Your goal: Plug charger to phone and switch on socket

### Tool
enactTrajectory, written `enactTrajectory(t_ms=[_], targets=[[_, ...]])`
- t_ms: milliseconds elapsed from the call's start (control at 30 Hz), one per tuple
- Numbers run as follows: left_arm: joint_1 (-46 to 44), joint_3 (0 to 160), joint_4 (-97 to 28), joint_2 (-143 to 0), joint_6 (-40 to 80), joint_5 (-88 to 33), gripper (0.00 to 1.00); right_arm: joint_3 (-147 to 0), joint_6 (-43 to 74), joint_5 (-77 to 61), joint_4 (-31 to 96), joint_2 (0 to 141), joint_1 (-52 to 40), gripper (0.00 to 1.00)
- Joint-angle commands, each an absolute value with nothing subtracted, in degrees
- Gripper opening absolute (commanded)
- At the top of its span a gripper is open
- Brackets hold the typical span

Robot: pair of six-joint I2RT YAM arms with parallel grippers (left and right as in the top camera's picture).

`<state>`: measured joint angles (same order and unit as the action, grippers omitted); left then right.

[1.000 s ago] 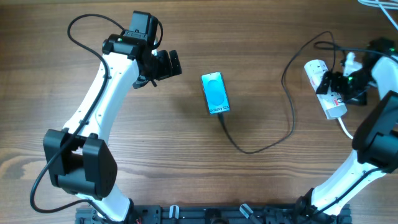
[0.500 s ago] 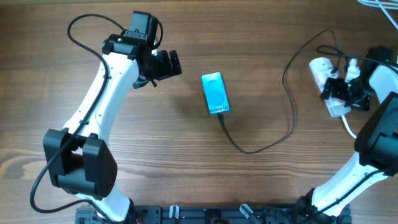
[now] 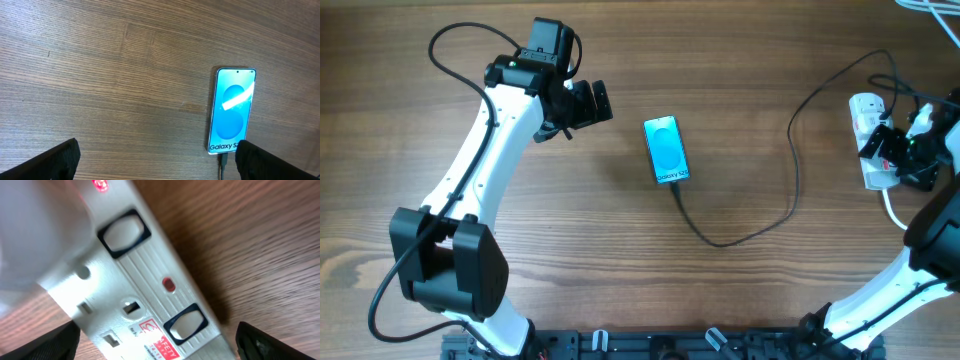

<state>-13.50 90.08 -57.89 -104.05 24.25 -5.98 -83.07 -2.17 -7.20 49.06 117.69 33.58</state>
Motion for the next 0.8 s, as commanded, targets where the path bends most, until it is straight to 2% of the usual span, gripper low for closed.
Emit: enactTrajectory(t_ms=[0,767], targets=[[-13.39,89.95,-57.91,-104.27,23.31,-5.48,1.00,-86.04,-1.52,-6.02,49.10,110.67,33.28,1.00],[-13.39,89.95,-57.91,-104.27,23.31,-5.48,1.00,-85.78,-1.32,-6.42,43.51,107.37,32.42,1.00]])
